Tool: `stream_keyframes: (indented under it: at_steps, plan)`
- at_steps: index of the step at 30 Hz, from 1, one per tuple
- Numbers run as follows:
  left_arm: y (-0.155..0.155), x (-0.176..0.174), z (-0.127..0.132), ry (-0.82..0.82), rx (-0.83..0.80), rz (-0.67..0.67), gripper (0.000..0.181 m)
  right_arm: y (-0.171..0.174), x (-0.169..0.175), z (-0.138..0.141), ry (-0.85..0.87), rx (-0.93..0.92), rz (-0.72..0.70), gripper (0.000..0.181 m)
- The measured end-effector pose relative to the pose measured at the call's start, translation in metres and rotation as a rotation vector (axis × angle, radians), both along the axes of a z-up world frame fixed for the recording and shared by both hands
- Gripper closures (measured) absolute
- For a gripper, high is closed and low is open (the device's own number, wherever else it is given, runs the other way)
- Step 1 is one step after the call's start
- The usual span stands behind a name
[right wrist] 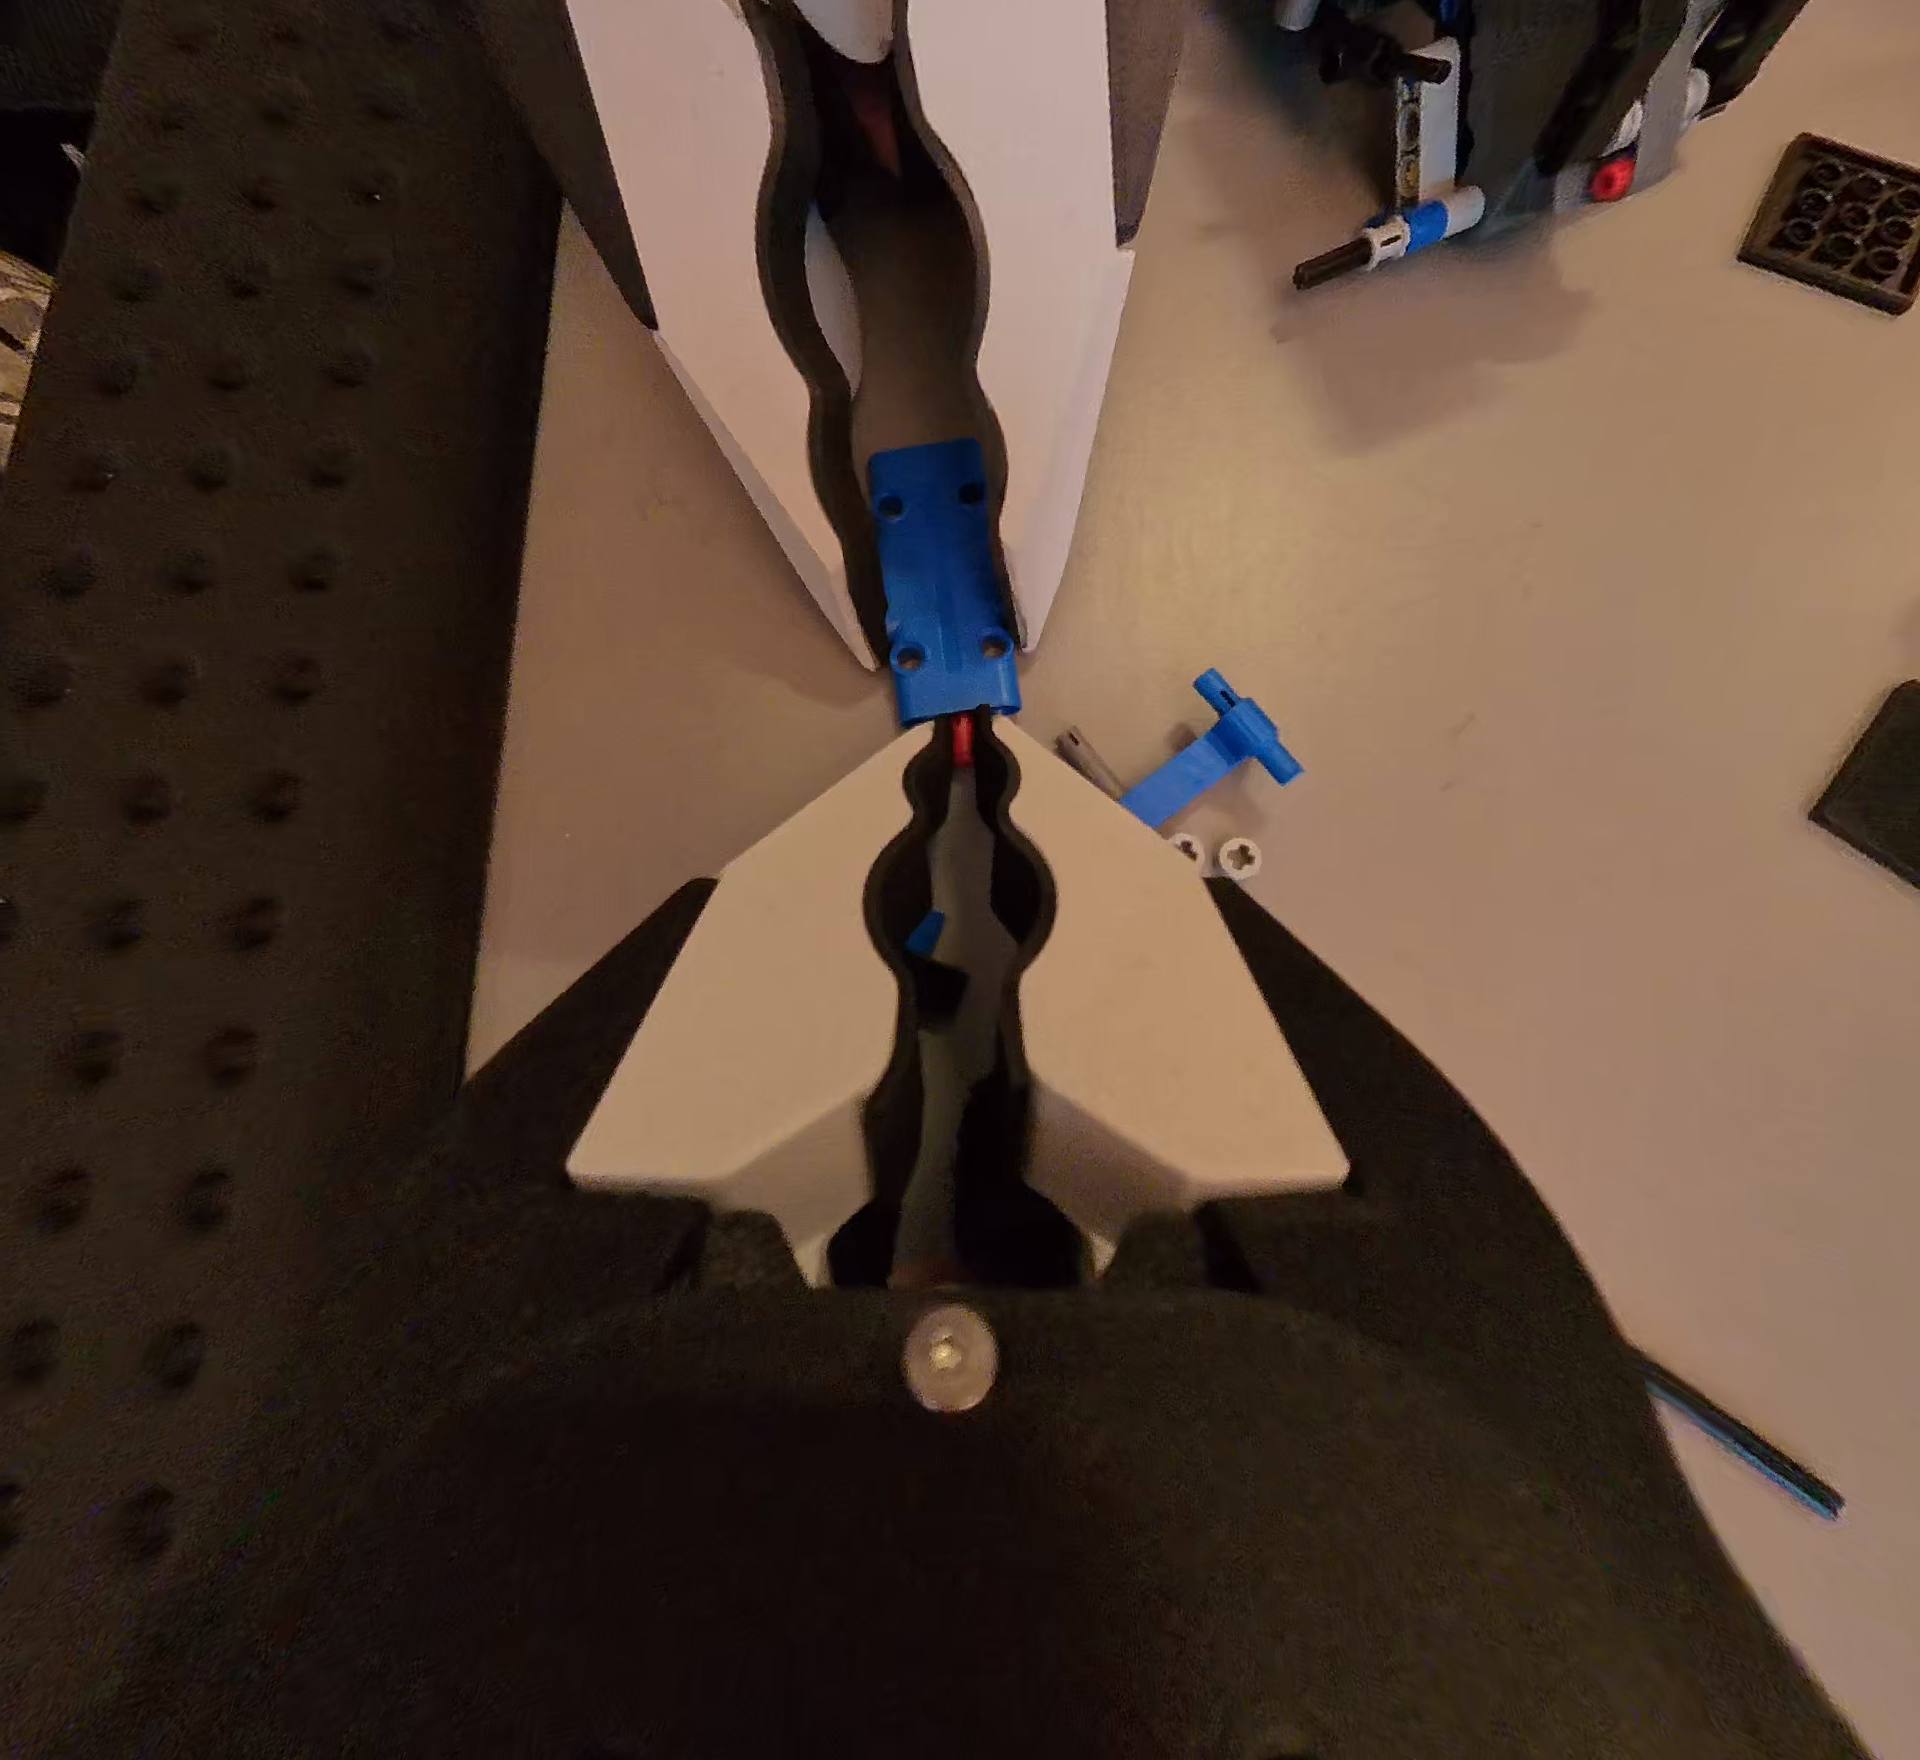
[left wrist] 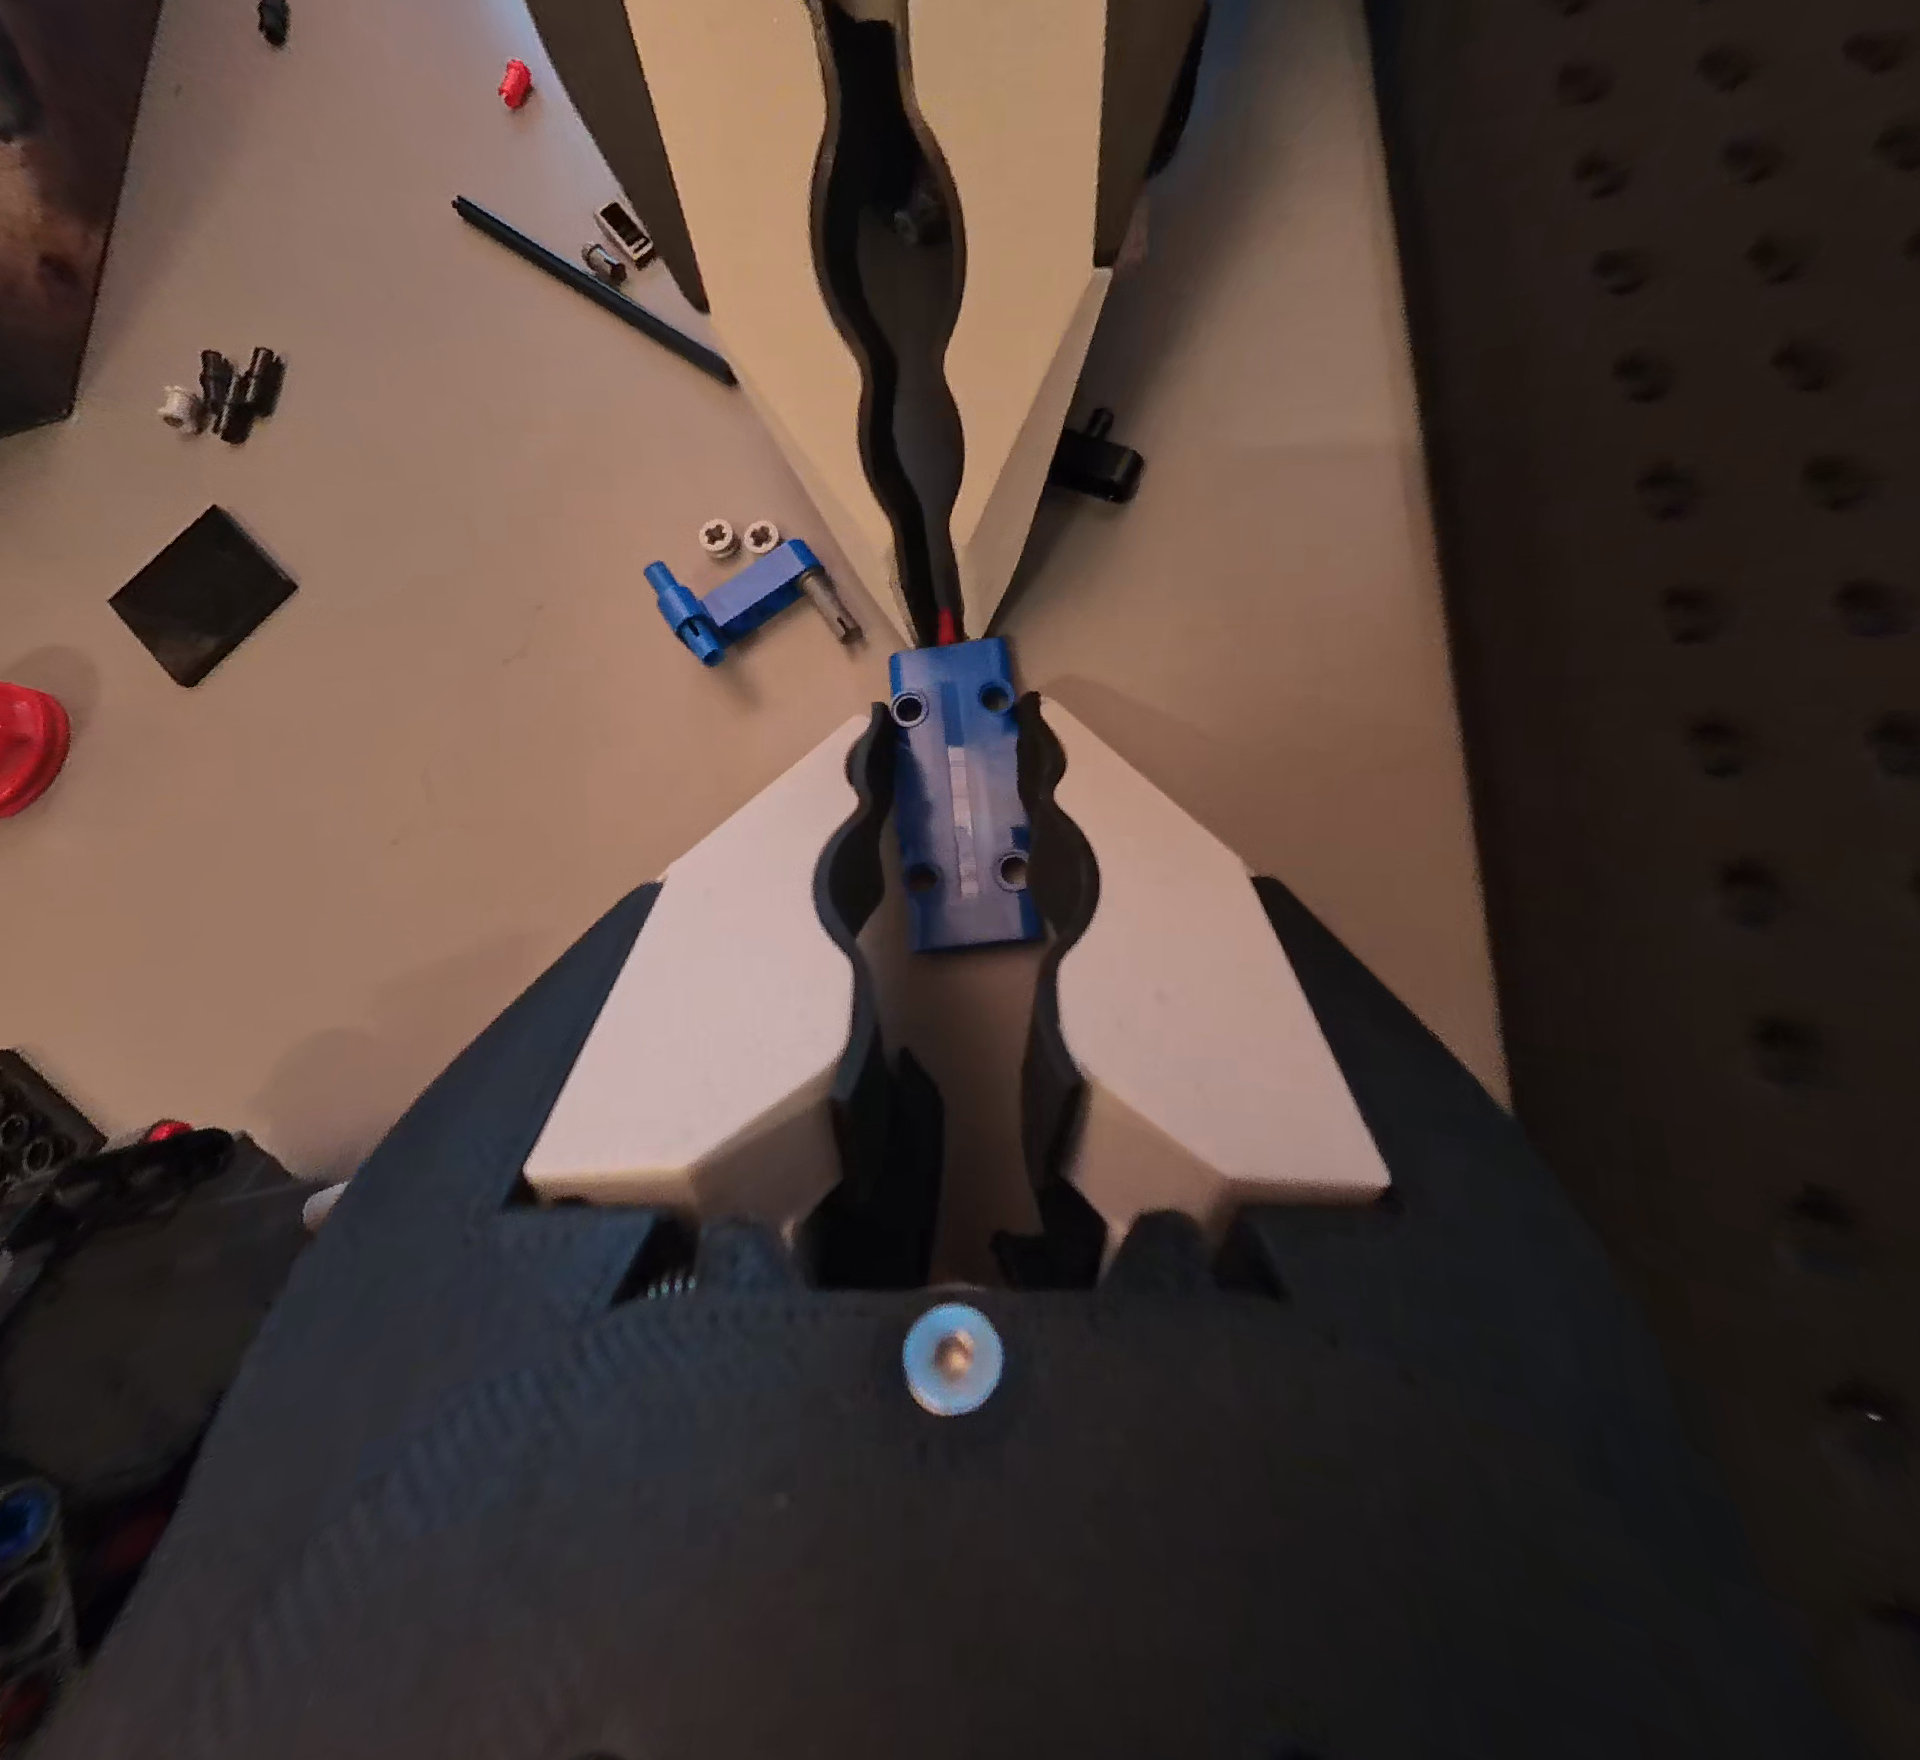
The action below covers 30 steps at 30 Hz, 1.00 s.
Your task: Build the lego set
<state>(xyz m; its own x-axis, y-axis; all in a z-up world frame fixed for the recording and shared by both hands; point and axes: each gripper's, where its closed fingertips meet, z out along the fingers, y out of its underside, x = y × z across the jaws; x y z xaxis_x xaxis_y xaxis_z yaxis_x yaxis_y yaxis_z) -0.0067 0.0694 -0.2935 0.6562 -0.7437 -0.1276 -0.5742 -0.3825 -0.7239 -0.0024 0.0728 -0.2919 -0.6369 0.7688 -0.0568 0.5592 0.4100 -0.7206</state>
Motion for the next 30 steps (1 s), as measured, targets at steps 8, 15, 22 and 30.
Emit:
stream_keyframes:
  at_steps: [8, 15, 22, 30]
  plan:
    - [0.000, 0.001, 0.000, -0.005, -0.004, 0.003, 0.158, 0.005, 0.004, 0.004, 0.008, -0.014, -0.021, 0.172]
    - [0.000, 0.001, 0.000, -0.013, -0.012, 0.006, 0.158, 0.014, 0.008, 0.005, -0.001, 0.004, -0.037, 0.173]
    - [-0.001, 0.001, 0.001, -0.012, -0.012, 0.008, 0.158, 0.016, 0.005, -0.001, -0.009, 0.040, -0.061, 0.174]
    - [0.000, -0.001, 0.001, 0.005, -0.008, 0.020, 0.158, 0.026, 0.002, 0.000, 0.001, 0.062, -0.090, 0.170]
